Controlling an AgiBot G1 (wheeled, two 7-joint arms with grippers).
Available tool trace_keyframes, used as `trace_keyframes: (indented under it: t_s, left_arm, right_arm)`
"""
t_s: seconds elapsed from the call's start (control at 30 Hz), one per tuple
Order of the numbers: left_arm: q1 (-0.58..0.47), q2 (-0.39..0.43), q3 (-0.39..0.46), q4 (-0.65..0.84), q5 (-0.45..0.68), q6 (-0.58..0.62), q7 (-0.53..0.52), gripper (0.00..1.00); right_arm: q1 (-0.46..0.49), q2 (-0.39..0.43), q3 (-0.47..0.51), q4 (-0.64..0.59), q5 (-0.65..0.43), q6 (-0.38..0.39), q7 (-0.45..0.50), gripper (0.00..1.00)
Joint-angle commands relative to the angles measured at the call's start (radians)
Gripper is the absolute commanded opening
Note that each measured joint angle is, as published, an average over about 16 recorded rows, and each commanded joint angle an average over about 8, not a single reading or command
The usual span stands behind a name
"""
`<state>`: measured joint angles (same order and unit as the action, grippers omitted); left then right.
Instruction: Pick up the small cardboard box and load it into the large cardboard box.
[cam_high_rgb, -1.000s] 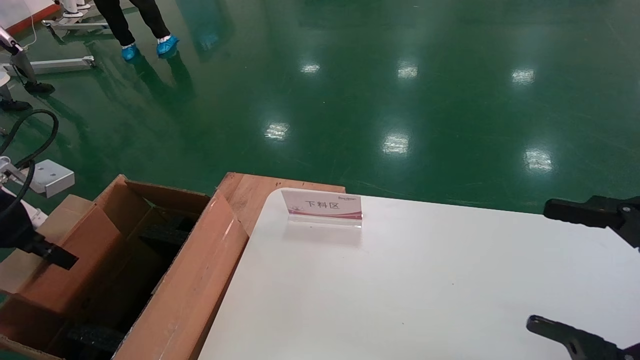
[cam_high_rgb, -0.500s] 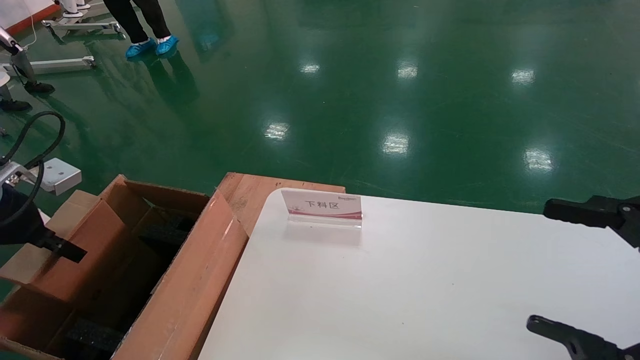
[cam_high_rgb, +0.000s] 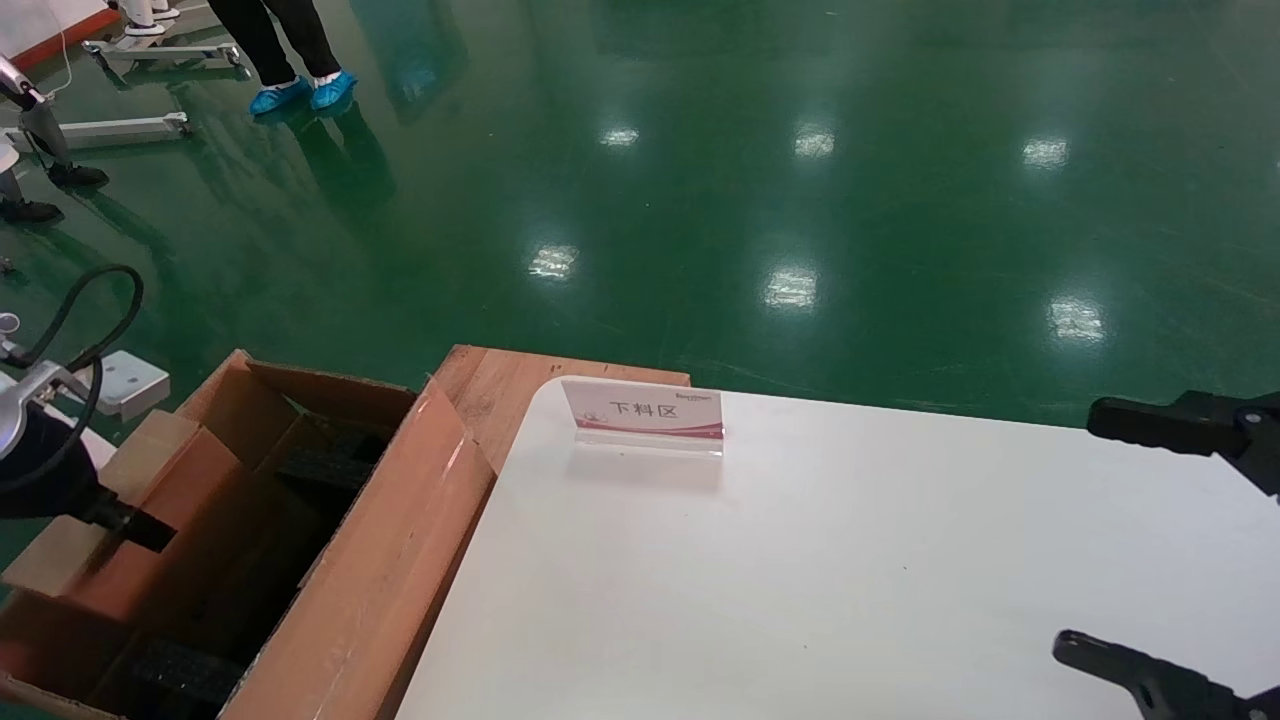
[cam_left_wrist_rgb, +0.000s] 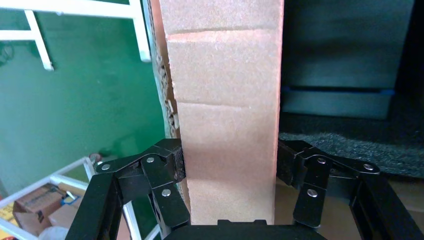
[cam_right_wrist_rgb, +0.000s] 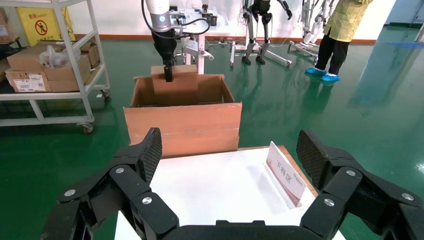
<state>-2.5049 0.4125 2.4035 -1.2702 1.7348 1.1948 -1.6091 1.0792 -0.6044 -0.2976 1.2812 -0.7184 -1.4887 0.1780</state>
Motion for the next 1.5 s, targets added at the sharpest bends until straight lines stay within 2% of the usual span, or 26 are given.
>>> trace_keyframes:
  t_s: [0.03,0.27,0.3,0.53,0.57,1.5]
  left_arm:
    - [0.014,-0.002,0.005,0.009,-0.001,-0.008,0.002,0.00]
    - [0.064,0.013,0.011,0.057,-0.025,-0.032,0.013,0.00]
    - [0.071,0.017,0.012,0.065,-0.029,-0.033,0.015,0.05]
    - [0.105,0.041,0.015,0.100,-0.052,-0.036,0.024,0.91]
    - [0.107,0.042,0.015,0.102,-0.053,-0.036,0.025,0.99]
    - [0.099,0.036,0.015,0.094,-0.047,-0.032,0.024,1.00]
  right_arm:
    - [0.000,0.000,0.000,0.000,0.000,0.000,0.000,1.00]
    - [0.000,0.000,0.000,0.000,0.000,0.000,0.000,1.00]
    - [0.000,0.000,-0.001,0.000,0.000,0.000,0.000,1.00]
    - [0.000,0.000,-0.001,0.000,0.001,0.000,0.000,1.00]
    - [0.000,0.000,-0.001,0.000,0.001,0.000,0.000,1.00]
    - [0.000,0.000,-0.001,0.000,0.001,0.001,0.000,1.00]
